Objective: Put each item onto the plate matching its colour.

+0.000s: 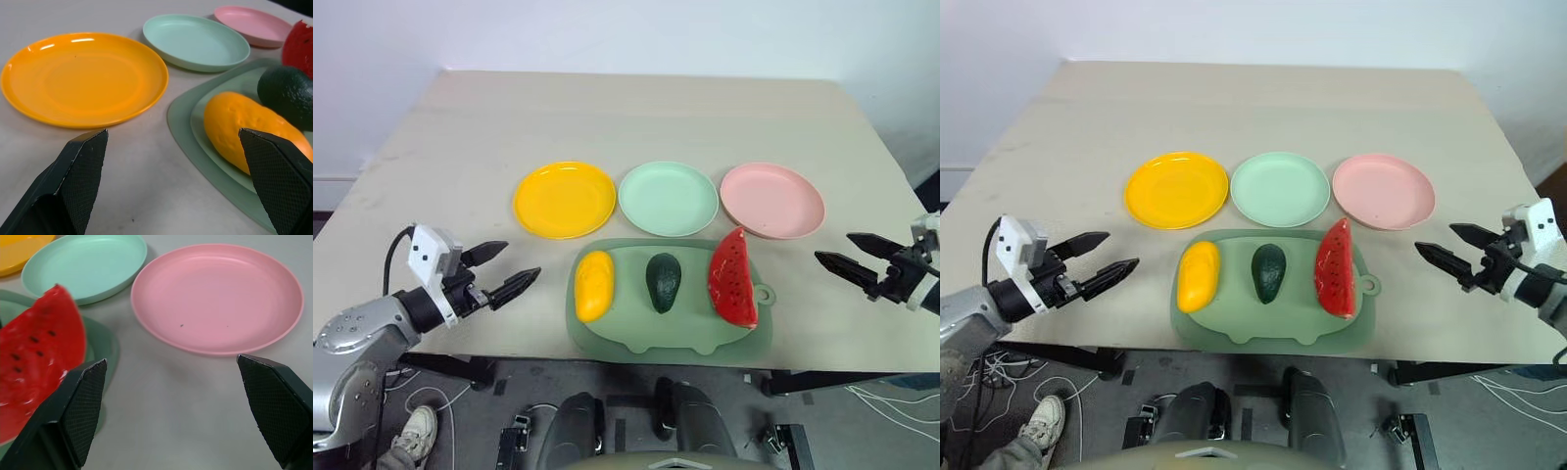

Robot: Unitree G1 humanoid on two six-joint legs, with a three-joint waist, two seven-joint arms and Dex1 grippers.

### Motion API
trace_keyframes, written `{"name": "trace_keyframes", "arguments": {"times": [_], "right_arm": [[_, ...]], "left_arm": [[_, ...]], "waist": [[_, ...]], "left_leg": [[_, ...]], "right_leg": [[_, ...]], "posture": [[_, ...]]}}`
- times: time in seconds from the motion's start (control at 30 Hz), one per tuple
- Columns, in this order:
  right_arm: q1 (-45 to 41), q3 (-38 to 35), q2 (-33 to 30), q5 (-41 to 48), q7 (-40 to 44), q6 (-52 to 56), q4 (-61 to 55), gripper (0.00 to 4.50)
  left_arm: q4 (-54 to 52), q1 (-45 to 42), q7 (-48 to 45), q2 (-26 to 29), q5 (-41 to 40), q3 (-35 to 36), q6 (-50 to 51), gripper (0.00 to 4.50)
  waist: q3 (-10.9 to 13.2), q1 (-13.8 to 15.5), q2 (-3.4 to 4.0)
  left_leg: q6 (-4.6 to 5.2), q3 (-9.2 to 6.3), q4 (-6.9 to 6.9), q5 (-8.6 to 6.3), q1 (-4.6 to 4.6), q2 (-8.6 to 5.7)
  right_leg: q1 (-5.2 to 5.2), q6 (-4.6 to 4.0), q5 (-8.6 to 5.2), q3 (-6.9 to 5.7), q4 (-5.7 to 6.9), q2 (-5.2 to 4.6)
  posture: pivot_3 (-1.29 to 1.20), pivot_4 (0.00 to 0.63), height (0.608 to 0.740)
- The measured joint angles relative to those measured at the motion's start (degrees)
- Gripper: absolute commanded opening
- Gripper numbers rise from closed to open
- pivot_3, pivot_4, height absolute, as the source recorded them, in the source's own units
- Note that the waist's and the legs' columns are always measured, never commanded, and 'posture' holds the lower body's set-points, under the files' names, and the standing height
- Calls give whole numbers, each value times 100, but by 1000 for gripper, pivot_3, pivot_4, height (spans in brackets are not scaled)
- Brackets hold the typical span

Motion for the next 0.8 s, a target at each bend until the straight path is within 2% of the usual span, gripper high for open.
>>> {"name": "trace_keyframes", "arguments": {"times": [0.2,0.37,0.53,0.8], "right_arm": [[-688,443,-19,-244,213,-310,624,4500],[-773,594,-66,-345,310,-334,689,4500],[-492,250,-310,-286,325,-164,412,4500],[212,-395,-206,34,-43,337,-714,4500]], "left_arm": [[-459,433,326,-302,-14,66,-38,4483],[-622,531,501,-412,-78,70,-56,4483],[-591,554,478,-359,-122,124,-65,4483],[-94,67,227,-13,-136,174,-81,4483]], "waist": [[0,25,1],[-1,30,2],[-1,29,1],[-1,25,2]], "left_leg": [[0,-2,1,0,-1,-1],[0,-3,3,0,-2,-1],[0,-4,2,0,-1,0],[0,-4,2,0,-1,1]], "right_leg": [[1,0,0,0,1,0],[3,1,1,0,1,-1],[2,0,0,-1,1,0],[2,2,0,-1,1,0]], "posture": [[0,150,740],[0,150,740],[0,150,740],[0,150,740]]}}
